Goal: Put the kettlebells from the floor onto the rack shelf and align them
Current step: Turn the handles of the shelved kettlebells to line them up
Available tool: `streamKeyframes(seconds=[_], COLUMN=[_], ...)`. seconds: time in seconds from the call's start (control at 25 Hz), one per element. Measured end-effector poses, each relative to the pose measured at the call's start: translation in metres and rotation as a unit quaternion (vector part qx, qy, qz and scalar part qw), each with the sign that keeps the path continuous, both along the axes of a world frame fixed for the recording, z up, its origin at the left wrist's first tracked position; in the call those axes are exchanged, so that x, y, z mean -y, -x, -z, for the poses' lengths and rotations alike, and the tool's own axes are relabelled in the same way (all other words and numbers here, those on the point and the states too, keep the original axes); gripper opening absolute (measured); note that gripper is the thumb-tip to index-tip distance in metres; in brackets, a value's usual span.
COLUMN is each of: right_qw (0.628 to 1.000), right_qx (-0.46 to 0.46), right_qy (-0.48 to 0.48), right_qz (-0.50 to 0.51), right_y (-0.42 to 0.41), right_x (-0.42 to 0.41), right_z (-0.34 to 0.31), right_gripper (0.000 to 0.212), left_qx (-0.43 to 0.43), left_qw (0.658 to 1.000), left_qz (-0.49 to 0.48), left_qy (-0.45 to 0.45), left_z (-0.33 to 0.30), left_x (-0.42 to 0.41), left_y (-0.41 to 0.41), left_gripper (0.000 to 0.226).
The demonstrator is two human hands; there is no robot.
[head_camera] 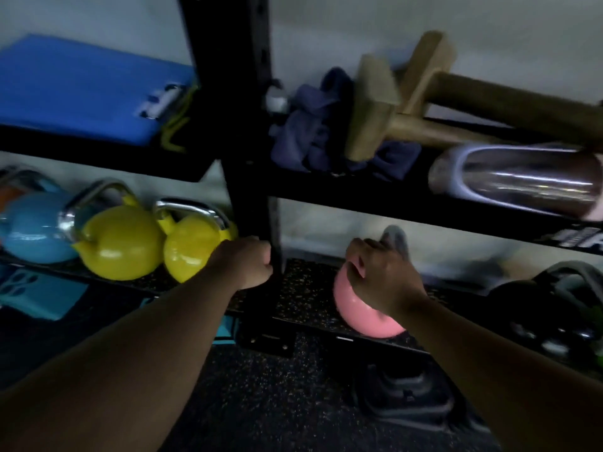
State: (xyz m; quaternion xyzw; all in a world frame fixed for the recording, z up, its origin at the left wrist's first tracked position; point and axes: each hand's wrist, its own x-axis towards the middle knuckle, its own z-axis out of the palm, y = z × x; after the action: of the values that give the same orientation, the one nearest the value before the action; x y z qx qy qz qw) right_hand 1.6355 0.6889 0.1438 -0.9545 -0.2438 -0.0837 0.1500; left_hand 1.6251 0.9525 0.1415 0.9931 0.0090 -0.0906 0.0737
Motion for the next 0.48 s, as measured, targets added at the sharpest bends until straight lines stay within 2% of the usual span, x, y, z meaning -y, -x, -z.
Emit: streamKeyframes(seconds=[0.16,0.28,0.48], right_qw=[1.000,0.999,0.989], right_qx=[-0.019,-0.047,-0.122], right_qy=[0.009,0.006,-0.083], right_qz=[-0.018,-0.008,0.016], right_y=[0.022,0.037,0.016], right_x=[-0.098,-0.177,-0.262], right_z=[0.021,0.029,0.044], right_gripper=[0.012,0.008,0.018], left_qx=[-0.006,0.028,0.065], left_qw=[0.999,0.998,0.994], left_qz=[0.009,-0.015,-0.068], left_qy=[-0.038,-0.058,-0.056], left_z=[0.009,0.011,0.015], left_x=[-0.097,-0.175,-0.229], left_y=[0.035,0.048,0.030], left_gripper=[0.030,0.037,0.060])
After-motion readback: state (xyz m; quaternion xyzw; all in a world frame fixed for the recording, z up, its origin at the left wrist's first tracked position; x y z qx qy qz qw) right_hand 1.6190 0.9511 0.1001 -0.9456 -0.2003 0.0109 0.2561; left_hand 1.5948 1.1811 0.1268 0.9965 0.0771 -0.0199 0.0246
